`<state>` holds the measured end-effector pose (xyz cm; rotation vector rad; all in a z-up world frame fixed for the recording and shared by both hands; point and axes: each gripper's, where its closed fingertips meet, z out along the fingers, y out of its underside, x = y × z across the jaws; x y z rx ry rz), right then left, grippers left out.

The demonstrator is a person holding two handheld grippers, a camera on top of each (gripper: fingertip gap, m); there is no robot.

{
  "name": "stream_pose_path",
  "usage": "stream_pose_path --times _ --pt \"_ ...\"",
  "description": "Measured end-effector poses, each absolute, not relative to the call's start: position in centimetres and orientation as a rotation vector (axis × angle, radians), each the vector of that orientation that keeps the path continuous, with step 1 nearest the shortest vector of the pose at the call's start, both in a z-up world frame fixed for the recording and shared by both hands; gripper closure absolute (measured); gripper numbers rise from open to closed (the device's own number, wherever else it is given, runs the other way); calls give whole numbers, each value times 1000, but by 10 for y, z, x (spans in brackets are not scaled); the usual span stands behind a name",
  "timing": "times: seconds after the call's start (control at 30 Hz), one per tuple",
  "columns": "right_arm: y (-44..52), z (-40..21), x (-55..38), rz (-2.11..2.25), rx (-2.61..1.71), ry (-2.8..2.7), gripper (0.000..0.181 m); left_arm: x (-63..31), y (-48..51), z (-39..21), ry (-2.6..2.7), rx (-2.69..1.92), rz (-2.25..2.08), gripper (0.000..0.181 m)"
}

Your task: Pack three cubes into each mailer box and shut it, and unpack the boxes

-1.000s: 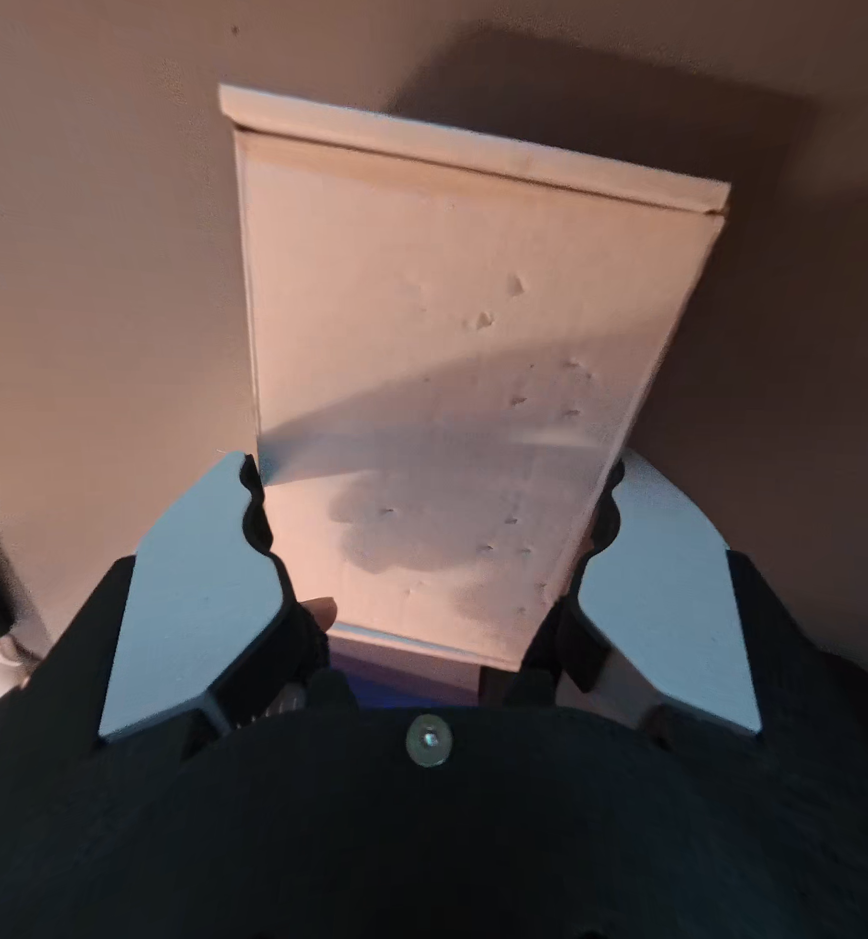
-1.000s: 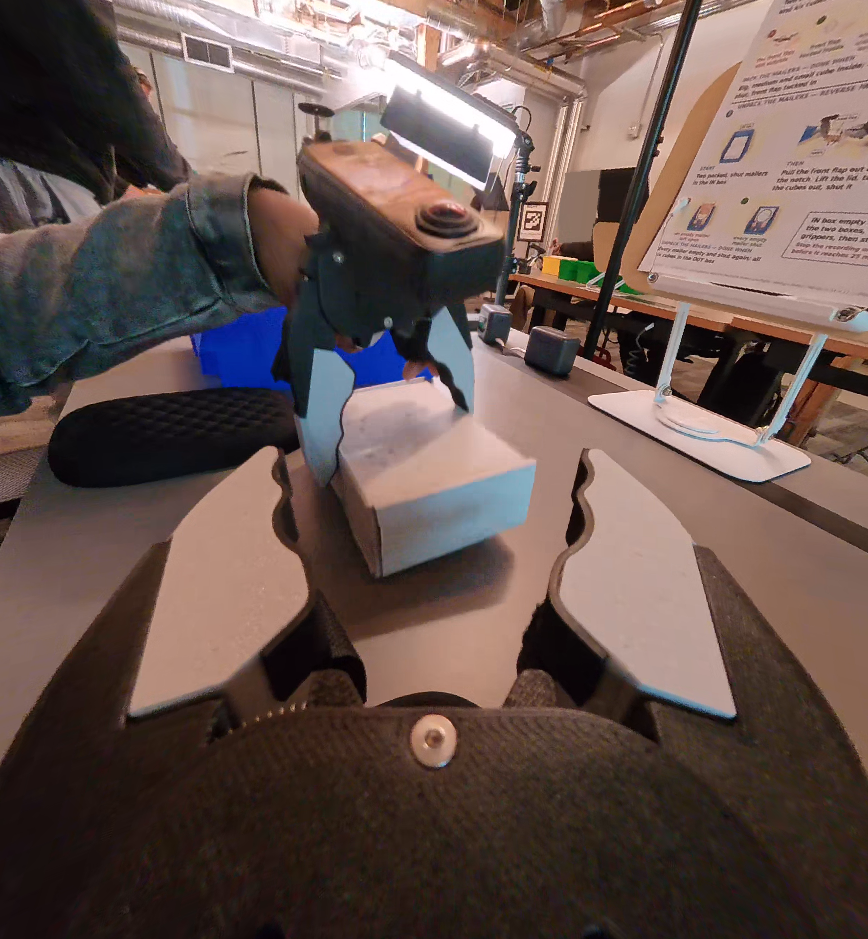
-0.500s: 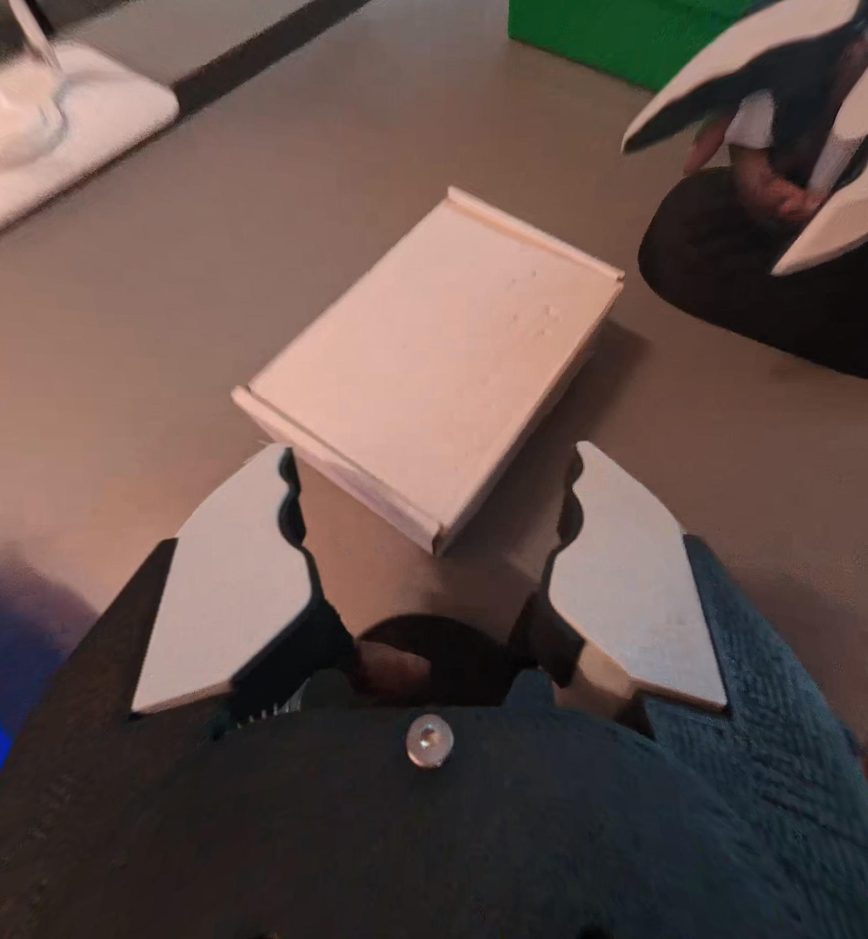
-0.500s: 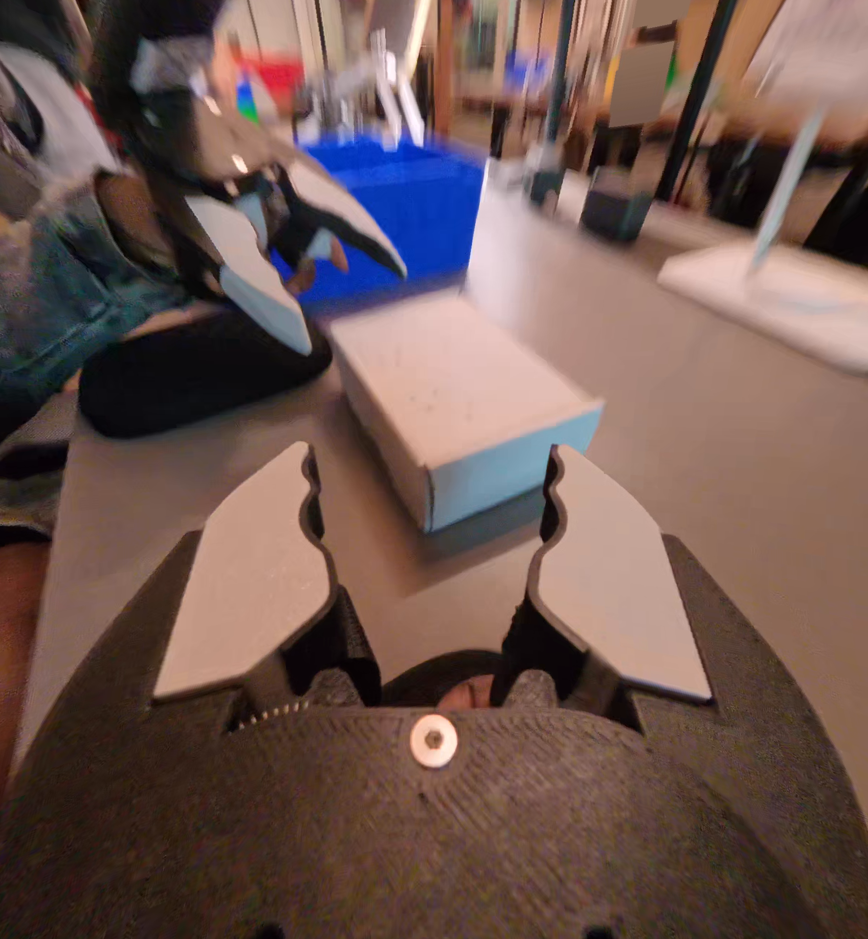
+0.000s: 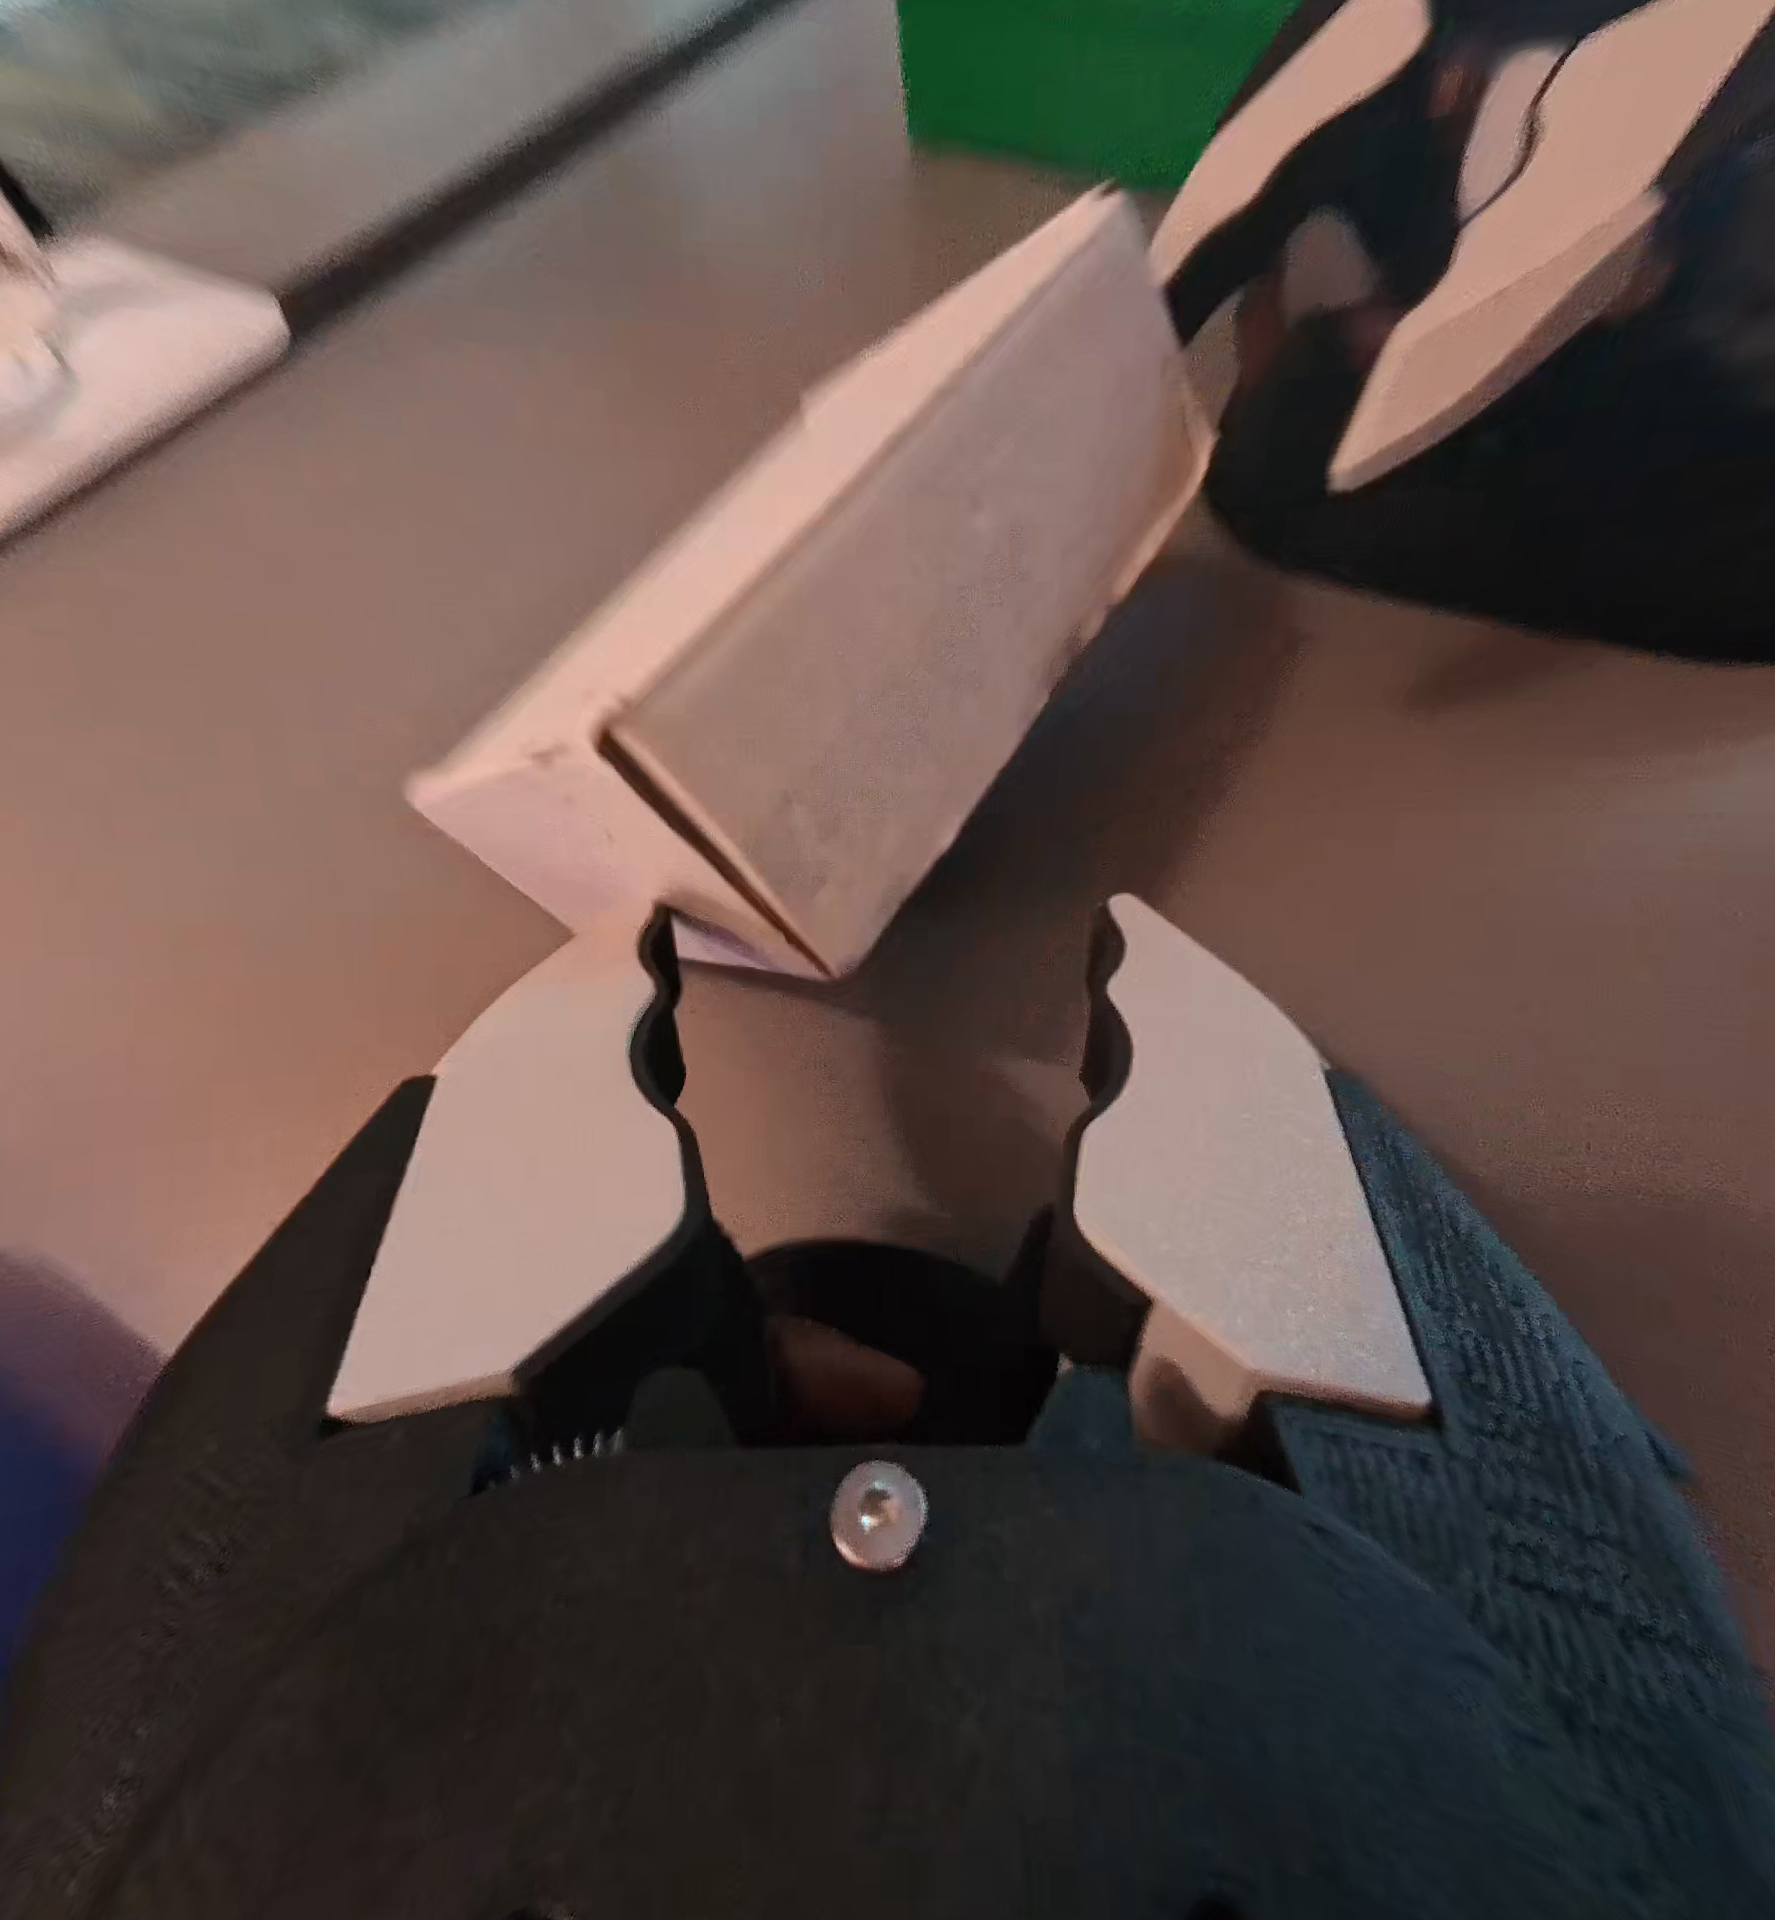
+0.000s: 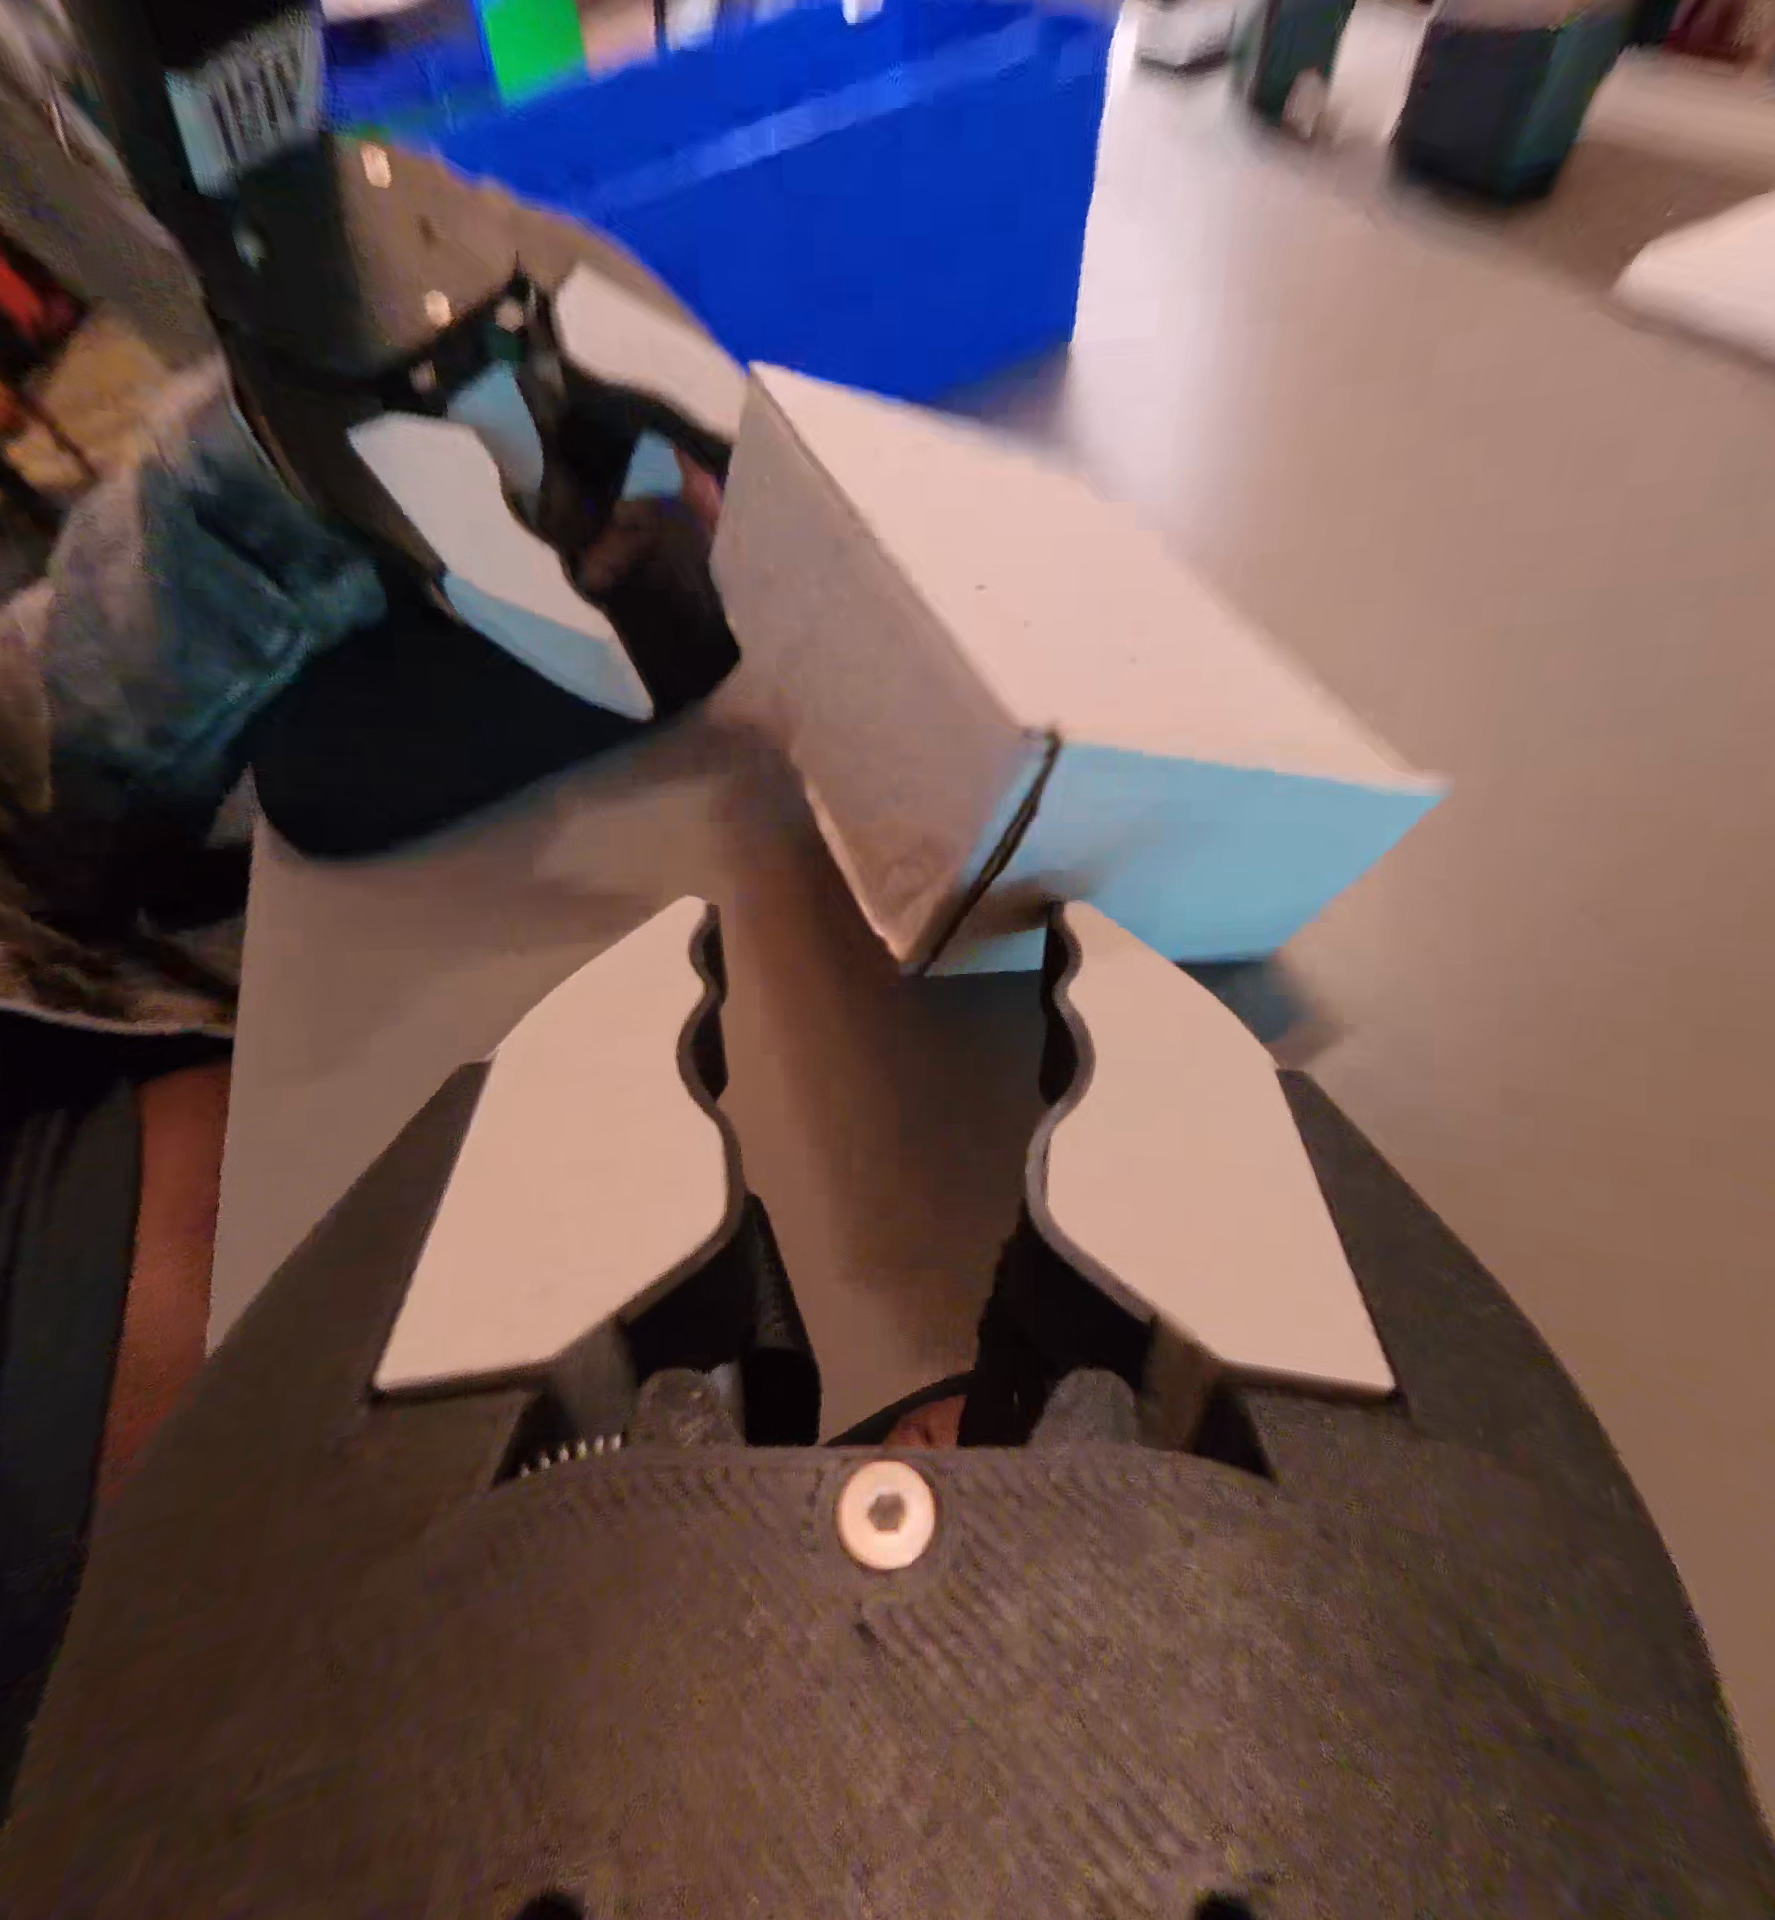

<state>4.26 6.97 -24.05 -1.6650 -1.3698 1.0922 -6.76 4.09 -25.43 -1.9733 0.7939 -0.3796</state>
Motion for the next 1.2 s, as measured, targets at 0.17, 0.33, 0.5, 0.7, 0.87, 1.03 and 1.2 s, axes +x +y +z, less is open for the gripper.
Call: stream_pose_path --times 0.17,0.33,0.5,0.7,0.87,1.03,1.2 --pt "84 -220 52 1023 -1523 -1250 128 -61 42 -230 791 -1803 -369 124" --pt "85 -223 54 955 -1517 -1267 132 -62 38 -240 833 -1823 -353 138" --pt "87 -225 58 902 -1512 -1277 132 -55 29 -239 898 -1791 -414 141" --pt "85 -225 68 860 -1510 -1298 137 -47 21 -240 973 -1752 -428 140" --pt "79 -221 63 882 -1408 -1319 123 -52 45 -226 832 -1713 -399 71" --pt "80 -223 62 878 -1423 -1320 118 -44 69 -237 887 -1780 -490 59" --pt "80 -224 61 880 -1428 -1324 121 -24 78 -242 1022 -1732 -626 75"
